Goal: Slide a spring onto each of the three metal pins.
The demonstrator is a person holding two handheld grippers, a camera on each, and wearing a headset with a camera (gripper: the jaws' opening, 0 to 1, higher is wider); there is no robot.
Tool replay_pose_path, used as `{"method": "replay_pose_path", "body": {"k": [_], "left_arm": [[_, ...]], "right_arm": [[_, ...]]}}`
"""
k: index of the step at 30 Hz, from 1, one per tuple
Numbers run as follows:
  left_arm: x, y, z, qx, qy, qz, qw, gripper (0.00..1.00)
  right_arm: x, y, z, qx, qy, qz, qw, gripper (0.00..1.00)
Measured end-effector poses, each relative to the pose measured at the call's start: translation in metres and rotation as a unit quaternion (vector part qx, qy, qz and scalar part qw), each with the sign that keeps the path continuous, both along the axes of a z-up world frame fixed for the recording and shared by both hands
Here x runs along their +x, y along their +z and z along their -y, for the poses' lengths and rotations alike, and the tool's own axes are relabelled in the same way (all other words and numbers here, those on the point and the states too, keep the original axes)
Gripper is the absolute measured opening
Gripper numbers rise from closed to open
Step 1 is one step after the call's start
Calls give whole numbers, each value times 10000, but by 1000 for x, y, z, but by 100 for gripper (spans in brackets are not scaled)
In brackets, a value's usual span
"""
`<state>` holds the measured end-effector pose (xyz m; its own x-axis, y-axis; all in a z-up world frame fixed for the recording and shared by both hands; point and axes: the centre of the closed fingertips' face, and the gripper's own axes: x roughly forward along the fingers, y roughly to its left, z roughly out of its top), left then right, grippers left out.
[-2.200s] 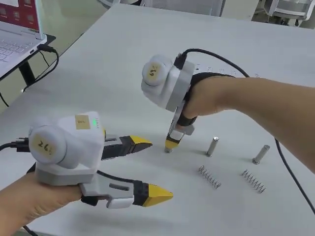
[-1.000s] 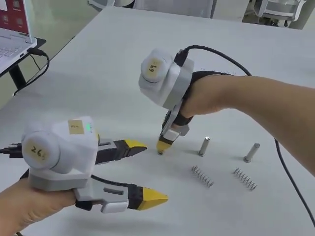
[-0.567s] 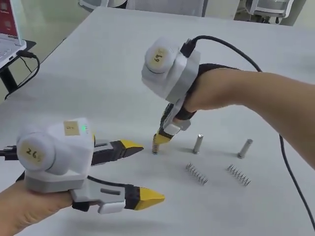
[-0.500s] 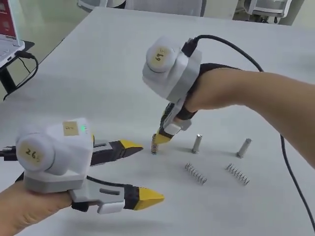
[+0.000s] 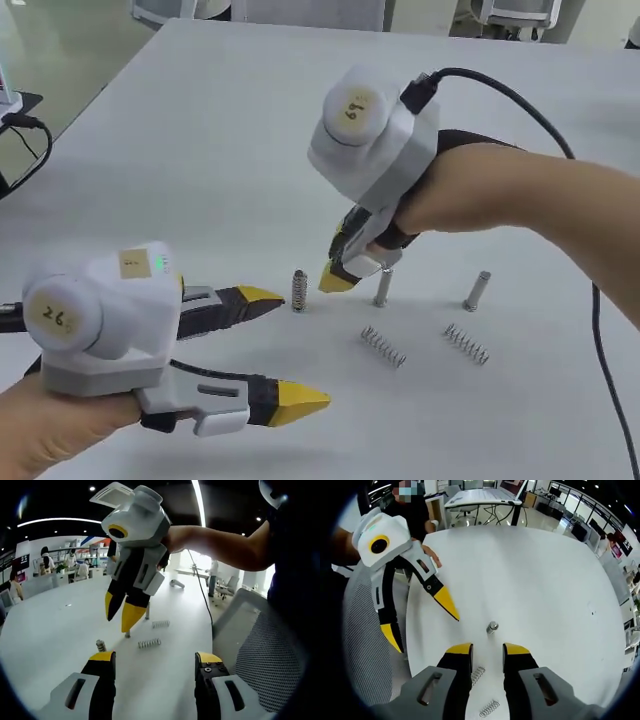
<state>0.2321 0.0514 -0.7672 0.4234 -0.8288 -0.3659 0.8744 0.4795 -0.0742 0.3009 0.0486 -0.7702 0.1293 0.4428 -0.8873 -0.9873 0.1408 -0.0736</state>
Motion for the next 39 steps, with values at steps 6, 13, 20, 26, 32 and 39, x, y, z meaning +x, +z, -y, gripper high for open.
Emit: {"method": "replay_pose_path", "body": {"k": [6, 13, 20, 26, 32, 39], "left_arm": [[0, 1, 3, 12, -51, 14, 10000, 59], [0, 2, 6, 9, -98, 22, 9999, 59], [-2, 2, 9, 33, -162, 16, 9999, 59], [-2, 2, 9, 58, -196, 21, 9998, 60], [-3, 2, 9, 79, -221, 9, 9997, 59], [-3, 3, 10, 93, -257, 4, 9996, 59]], "right_arm": [[-4, 2, 13, 122, -157, 26, 9998, 21], [-7, 1, 34, 263, -426, 35, 9987, 21], [-11, 0, 58, 390, -745, 38, 9965, 21], [-14, -3, 76, 465, -1023, 15, 9937, 21], [-16, -9, 97, 492, -1334, -22, 9898, 21], [-19, -23, 124, 475, -1726, -129, 9838, 21]]}}
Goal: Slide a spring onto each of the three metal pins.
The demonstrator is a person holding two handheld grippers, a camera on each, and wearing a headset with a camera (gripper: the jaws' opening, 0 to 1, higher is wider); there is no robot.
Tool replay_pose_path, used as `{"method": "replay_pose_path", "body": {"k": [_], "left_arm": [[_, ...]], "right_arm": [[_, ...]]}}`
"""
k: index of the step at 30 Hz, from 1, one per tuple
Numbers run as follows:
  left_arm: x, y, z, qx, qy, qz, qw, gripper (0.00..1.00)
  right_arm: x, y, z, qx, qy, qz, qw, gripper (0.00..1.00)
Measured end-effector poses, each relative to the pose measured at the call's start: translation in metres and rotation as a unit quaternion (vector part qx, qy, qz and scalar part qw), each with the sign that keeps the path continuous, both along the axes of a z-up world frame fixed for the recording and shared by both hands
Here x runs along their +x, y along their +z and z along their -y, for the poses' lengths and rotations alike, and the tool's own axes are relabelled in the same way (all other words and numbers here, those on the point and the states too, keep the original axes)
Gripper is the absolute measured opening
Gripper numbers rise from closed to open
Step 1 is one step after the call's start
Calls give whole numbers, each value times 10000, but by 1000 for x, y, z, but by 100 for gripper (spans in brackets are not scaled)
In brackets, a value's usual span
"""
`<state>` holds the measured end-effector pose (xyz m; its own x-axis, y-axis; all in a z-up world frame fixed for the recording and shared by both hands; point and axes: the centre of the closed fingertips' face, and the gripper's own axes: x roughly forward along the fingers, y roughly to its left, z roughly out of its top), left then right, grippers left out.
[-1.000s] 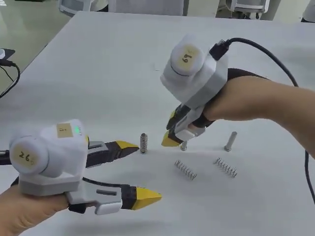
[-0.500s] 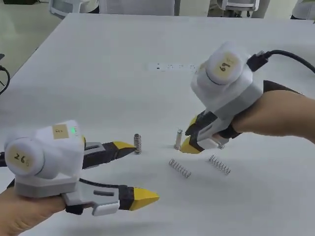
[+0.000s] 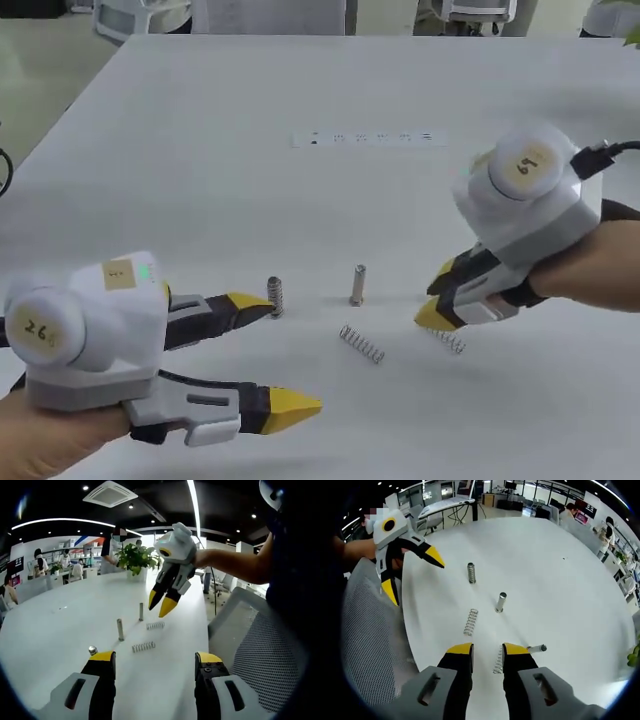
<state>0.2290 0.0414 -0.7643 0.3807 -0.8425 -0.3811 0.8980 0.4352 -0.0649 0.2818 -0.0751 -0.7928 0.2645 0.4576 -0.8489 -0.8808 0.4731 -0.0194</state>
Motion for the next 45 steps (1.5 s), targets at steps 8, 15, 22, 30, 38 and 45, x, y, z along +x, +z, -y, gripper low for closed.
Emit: {"method": "replay_pose_path", "body": {"k": [8, 15, 22, 30, 38, 45], "left_arm": [[-1, -1, 2, 26, -26, -10, 10000, 59], [-2, -2, 2, 46, -35, -18, 10000, 59], [-1, -3, 1, 37, -30, -27, 10000, 59], [0, -4, 1, 31, -23, -44, 10000, 59], [-1, -4, 1, 18, -7, -52, 10000, 58], [-1, -5, 0, 9, 7, -64, 10000, 58]], "right_arm": [[-4, -25, 25, -153, -280, -183, 9993, 20], [-2, -44, 38, -173, -495, -350, 9980, 19], [-1, -56, 43, -237, -595, -410, 9971, 18], [-1, -62, 42, -247, -683, -375, 9967, 17], [4, -64, 39, -281, -645, -202, 9973, 13], [1, -63, 40, -323, -624, -140, 9974, 11]]}}
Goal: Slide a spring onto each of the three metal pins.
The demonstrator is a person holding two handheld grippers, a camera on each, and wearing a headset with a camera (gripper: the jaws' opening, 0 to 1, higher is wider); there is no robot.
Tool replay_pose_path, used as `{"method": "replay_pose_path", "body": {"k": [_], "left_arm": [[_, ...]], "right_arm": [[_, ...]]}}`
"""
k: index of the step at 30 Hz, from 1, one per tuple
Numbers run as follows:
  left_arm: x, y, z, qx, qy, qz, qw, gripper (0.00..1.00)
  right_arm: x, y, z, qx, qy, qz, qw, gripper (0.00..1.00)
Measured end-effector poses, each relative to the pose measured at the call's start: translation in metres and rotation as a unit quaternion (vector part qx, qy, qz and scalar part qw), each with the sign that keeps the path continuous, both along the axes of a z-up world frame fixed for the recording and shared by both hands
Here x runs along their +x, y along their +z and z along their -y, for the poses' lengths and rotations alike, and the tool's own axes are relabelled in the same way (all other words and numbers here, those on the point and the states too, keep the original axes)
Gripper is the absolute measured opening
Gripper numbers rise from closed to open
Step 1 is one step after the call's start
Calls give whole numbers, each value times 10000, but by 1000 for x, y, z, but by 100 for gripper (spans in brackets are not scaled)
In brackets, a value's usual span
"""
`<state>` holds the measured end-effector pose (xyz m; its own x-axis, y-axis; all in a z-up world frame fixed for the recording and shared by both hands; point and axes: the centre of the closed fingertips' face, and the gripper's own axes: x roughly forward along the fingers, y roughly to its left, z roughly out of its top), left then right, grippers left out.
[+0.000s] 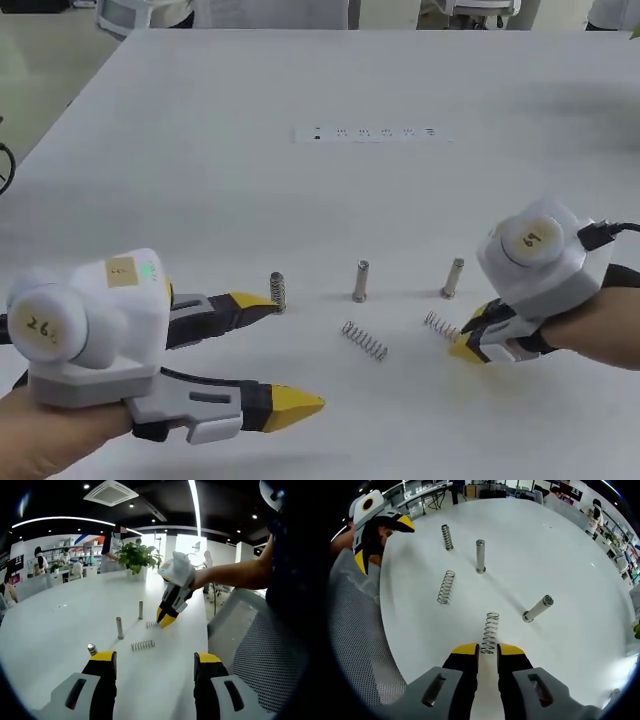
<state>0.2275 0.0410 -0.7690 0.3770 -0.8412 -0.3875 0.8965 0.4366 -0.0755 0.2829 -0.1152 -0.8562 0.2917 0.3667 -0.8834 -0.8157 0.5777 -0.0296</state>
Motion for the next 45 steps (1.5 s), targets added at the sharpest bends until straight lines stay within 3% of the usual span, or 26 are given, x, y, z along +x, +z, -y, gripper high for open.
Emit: {"method": "replay_pose_path", "body": {"k": [19, 31, 45], "left_arm": [[-2, 1, 1, -13, -15, 14, 10000, 56], [0, 4, 4, -35, -77, 41, 10000, 54], [0, 6, 2, -53, -111, 56, 9999, 51]], "right_arm": [[-2, 8, -1, 106, -162, -32, 9998, 7], [-12, 31, -15, 349, 14, -1, 9994, 7], [-19, 61, -47, 592, 434, 36, 9973, 7]]}}
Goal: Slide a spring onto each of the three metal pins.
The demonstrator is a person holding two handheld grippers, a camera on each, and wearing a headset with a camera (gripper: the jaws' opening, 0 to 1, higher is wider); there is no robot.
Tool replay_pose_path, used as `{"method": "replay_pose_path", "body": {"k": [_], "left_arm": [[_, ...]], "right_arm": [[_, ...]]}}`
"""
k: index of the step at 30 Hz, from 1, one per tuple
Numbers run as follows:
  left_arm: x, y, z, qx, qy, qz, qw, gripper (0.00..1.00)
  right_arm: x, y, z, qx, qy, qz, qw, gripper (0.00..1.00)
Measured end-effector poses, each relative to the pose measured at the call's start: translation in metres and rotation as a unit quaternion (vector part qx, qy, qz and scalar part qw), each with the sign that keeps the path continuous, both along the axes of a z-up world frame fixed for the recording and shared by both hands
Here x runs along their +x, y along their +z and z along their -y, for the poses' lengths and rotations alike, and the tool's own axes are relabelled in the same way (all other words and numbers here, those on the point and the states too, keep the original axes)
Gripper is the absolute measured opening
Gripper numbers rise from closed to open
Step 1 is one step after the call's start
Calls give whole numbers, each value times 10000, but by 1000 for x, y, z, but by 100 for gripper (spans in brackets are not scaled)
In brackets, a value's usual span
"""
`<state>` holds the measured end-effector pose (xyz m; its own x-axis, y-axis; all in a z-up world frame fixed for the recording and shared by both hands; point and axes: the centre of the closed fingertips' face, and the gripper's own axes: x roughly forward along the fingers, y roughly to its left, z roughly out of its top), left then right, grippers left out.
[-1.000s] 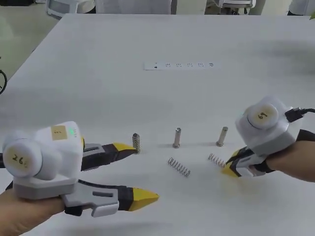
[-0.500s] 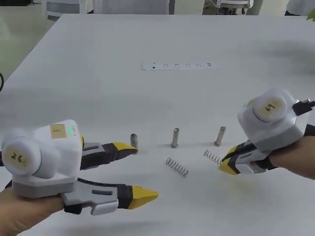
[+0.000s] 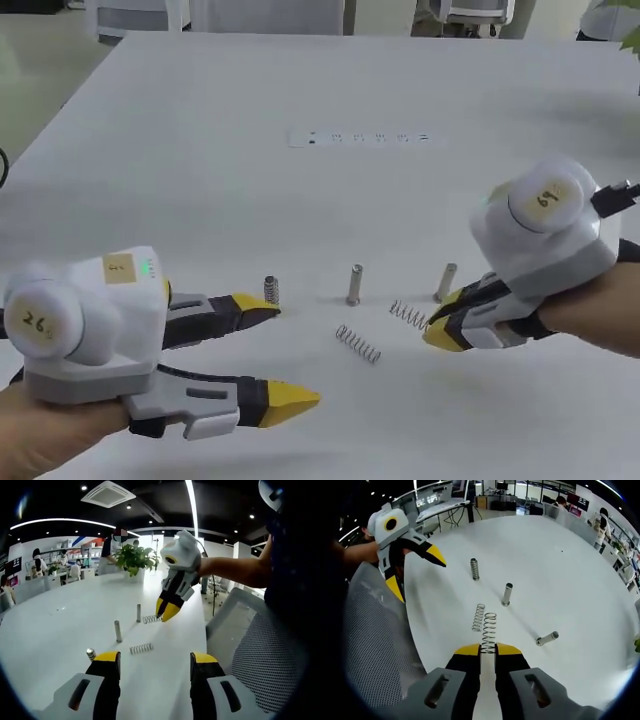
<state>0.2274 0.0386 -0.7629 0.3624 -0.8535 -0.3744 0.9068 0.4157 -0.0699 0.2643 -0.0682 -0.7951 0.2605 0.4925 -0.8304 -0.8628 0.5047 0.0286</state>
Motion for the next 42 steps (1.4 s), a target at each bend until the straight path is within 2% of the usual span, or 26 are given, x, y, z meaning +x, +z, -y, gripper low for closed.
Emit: {"method": "replay_pose_path", "body": {"k": [8, 14, 24, 31, 42], "left_arm": [[0, 3, 2, -24, -43, 40, 10000, 49], [1, 7, 5, -33, -104, 79, 9999, 47], [2, 8, 10, -18, -188, 125, 9997, 44], [0, 9, 13, -22, -259, 164, 9995, 43], [-6, 11, 18, -93, -442, 215, 9987, 34]], "right_arm": [[-4, 12, -12, -7, 287, 112, 9995, 7], [-10, 14, -21, 19, 525, 121, 9985, 7], [-21, 20, -39, 5, 1032, 146, 9946, 7], [-32, 24, -58, 2, 1640, 170, 9863, 7], [-47, 25, -72, -95, 2303, 149, 9730, 7]]}}
